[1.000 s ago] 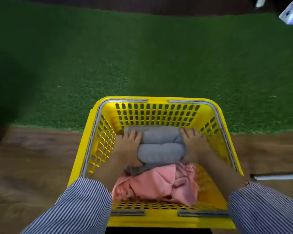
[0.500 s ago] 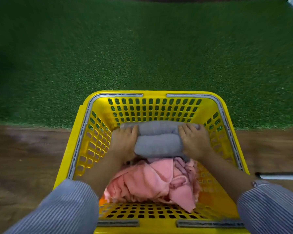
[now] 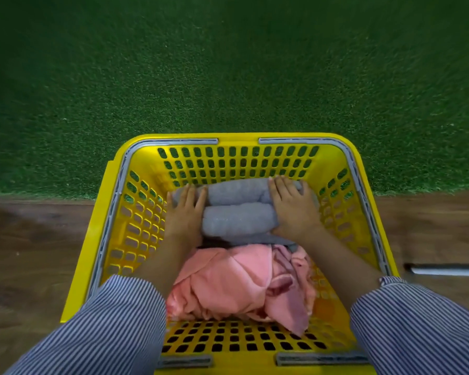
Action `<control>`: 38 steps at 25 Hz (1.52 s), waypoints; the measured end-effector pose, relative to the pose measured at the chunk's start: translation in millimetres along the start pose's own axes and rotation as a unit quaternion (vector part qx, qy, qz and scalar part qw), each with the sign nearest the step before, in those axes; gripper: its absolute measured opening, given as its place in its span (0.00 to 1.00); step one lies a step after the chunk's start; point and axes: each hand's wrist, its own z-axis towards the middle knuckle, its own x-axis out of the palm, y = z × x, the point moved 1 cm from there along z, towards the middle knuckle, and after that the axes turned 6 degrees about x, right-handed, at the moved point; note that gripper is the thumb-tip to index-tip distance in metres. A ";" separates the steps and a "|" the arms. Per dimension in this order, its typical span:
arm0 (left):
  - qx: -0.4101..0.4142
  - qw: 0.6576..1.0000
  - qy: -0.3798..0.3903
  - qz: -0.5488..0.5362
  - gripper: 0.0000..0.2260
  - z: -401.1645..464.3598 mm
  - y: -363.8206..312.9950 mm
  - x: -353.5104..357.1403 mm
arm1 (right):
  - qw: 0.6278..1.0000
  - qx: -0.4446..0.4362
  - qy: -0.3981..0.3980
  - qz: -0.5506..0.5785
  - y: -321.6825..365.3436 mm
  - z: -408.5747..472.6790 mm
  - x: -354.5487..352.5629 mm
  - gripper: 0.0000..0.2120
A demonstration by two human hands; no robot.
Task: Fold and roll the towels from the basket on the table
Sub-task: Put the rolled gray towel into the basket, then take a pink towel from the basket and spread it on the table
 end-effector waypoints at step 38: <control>-0.142 0.923 -0.272 -0.234 0.11 -160.7 49.2 -241.2 | 0.610 0.261 -0.546 0.512 -94.5 -113.5 -325.2 0.13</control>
